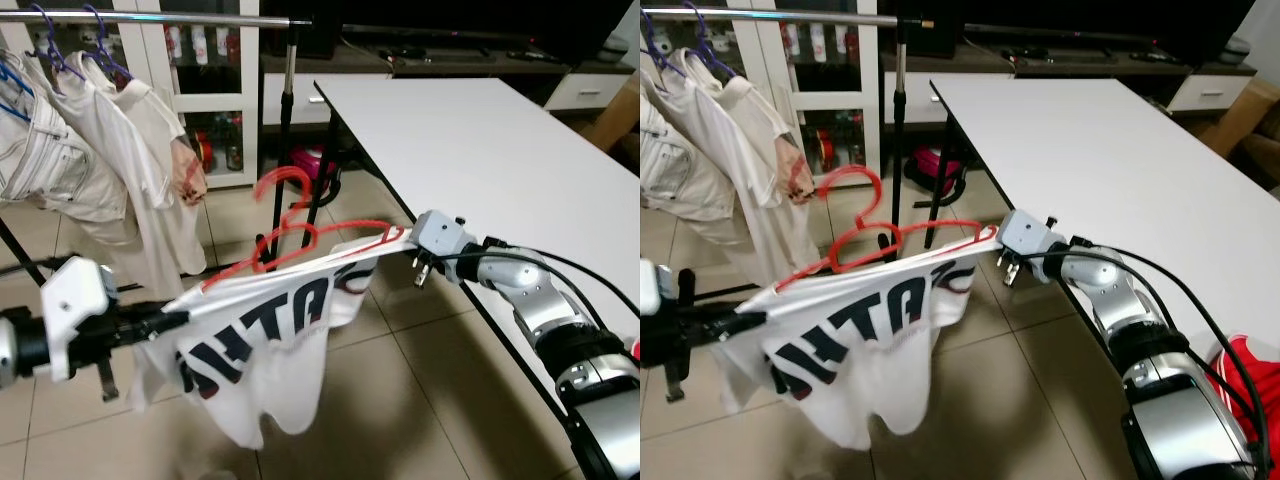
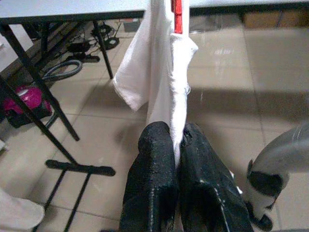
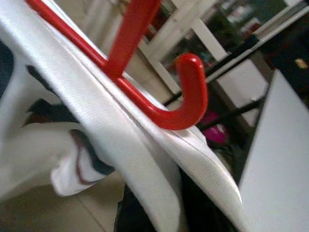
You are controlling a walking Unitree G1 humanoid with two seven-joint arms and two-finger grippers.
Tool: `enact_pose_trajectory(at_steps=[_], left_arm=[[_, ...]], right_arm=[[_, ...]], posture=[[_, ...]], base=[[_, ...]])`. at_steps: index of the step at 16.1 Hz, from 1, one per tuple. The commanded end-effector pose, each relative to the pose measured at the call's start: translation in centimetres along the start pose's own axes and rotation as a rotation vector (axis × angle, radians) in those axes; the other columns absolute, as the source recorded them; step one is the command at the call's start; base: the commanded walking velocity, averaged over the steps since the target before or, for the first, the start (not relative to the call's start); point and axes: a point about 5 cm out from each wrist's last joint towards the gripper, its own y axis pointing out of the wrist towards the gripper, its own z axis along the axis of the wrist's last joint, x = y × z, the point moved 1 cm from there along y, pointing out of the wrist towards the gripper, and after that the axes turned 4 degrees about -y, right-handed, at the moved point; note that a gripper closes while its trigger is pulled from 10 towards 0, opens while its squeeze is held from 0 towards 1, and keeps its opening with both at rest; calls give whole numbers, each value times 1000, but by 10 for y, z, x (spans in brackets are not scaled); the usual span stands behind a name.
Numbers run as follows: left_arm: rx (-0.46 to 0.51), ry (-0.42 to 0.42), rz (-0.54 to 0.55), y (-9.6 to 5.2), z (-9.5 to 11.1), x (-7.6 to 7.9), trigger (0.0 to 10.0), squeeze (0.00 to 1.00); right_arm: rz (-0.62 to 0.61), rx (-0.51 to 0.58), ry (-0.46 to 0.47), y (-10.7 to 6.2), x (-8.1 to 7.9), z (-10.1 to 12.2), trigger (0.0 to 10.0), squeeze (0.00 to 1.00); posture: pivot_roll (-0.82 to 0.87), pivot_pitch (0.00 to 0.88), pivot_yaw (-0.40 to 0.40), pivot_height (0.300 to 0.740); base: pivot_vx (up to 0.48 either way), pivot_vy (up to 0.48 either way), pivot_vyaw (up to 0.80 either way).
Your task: Hang hanger
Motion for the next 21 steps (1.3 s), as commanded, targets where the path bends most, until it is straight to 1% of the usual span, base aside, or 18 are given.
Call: enact_pose_trajectory(at_steps=[1, 3, 4, 5, 6, 7, 8, 10, 12, 14, 16, 18, 21], left_arm=[[-71, 5, 61, -5, -9, -2, 0, 0], [-86, 25, 99, -8, -10, -1, 0, 0], [-92, 26, 97, -11, -10, 0, 0, 0], [-110, 26, 90, -16, -11, 4, 0, 0], [-120, 20, 78, -19, -10, 7, 0, 0], [-124, 23, 55, -20, -8, 11, 0, 0], [-122, 27, 30, -20, -6, 13, 0, 0], [-78, 45, 40, -19, -3, 14, 0, 0], [-44, 45, 48, -18, -2, 15, 0, 0], [-40, 21, 28, -18, -3, 21, 0, 0], [-45, 21, 24, -18, -4, 22, 0, 0], [-54, 25, 19, -19, -4, 22, 0, 0], [-115, 9, -12, -22, -11, 25, 0, 0]], right_arm=[[-136, -112, 8, -21, 24, -20, 0, 0], [-192, -129, 4, -25, 33, -22, 0, 0], [-217, -117, 42, -27, 37, -22, 0, 0], [-246, -123, 60, -29, 43, -22, 0, 0], [-255, -152, 25, -30, 45, -24, 0, 0], [-272, -177, 14, -31, 49, -26, 0, 0], [-288, -200, 12, -32, 51, -27, 0, 0], [-307, -250, -1, -32, 55, -30, 0, 0], [-317, -269, 1, -31, 57, -30, 0, 0], [-322, -272, 9, -28, 60, -28, 0, 0], [-324, -265, 26, -27, 61, -26, 0, 0], [-333, -251, 65, -25, 65, -23, 0, 0], [-343, -216, 117, -22, 67, -18, 0, 0]], posture=[[39, 0, -146, 740], [35, 0, -151, 740], [36, 0, -154, 740], [35, 0, -156, 740], [34, 0, -157, 740], [35, 0, -159, 740], [35, 0, -159, 740], [34, 0, -158, 740], [33, 0, -159, 740], [34, 0, -163, 740], [36, 0, -164, 740], [44, 0, -169, 740], [54, 0, -176, 740]], base=[[0, 0, 0], [0, 0, 0], [0, 0, 0], [0, 0, 0], [0, 0, 0], [0, 0, 0], [0, 0, 0], [0, 0, 0], [0, 0, 0], [0, 0, 0], [0, 0, 0], [0, 0, 0], [0, 0, 0]])
